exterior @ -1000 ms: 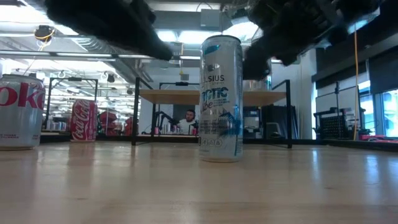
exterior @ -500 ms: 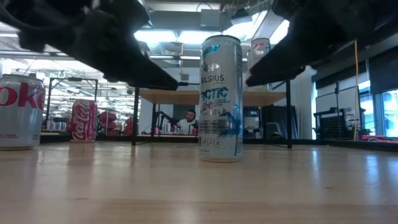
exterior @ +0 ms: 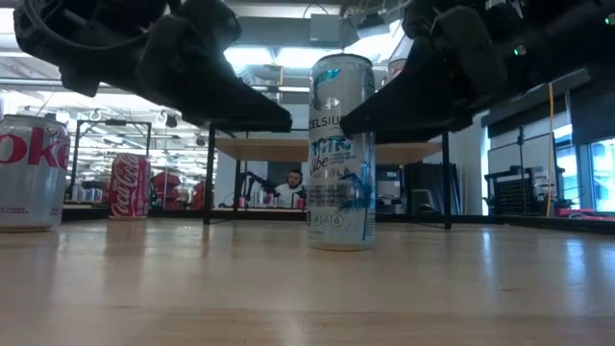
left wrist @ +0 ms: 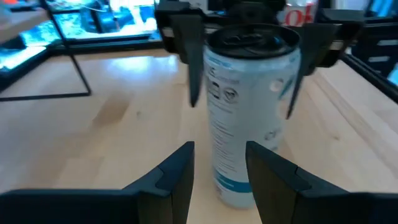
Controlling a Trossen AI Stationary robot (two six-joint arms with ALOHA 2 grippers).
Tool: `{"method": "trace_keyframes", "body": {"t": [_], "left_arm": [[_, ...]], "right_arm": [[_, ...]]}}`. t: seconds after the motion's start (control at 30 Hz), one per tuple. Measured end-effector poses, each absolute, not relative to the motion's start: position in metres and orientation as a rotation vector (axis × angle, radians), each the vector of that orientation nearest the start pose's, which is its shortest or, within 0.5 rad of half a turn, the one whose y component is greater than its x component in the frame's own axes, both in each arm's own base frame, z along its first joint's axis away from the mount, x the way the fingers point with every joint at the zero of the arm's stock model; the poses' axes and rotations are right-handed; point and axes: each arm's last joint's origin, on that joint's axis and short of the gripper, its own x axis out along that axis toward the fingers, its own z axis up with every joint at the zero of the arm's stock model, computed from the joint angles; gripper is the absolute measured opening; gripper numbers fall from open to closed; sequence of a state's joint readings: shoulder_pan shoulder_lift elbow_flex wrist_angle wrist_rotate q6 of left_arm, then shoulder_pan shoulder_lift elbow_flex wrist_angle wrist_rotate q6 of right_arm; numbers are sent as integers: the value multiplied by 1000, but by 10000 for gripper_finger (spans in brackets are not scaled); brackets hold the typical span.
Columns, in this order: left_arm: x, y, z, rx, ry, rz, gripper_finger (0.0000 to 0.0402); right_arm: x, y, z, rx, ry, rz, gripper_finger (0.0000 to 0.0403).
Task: Place canned beverage on shelf
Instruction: Put the white blue soda can on the shelf
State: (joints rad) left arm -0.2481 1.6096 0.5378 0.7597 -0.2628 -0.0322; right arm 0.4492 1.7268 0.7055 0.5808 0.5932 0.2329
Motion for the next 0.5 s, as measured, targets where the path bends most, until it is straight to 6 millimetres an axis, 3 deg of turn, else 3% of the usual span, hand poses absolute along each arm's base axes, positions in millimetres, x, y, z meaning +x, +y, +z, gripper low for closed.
{"method": "trace_keyframes", "body": {"t": [0.27, 0.5], "left_arm": [[286, -66, 156, 18, 257, -52, 137], [285, -68, 155, 5, 265, -81, 137]], "right_arm": [[307, 112, 154, 58, 299, -189, 344], [313, 100, 154, -19, 316, -153, 344]]}}
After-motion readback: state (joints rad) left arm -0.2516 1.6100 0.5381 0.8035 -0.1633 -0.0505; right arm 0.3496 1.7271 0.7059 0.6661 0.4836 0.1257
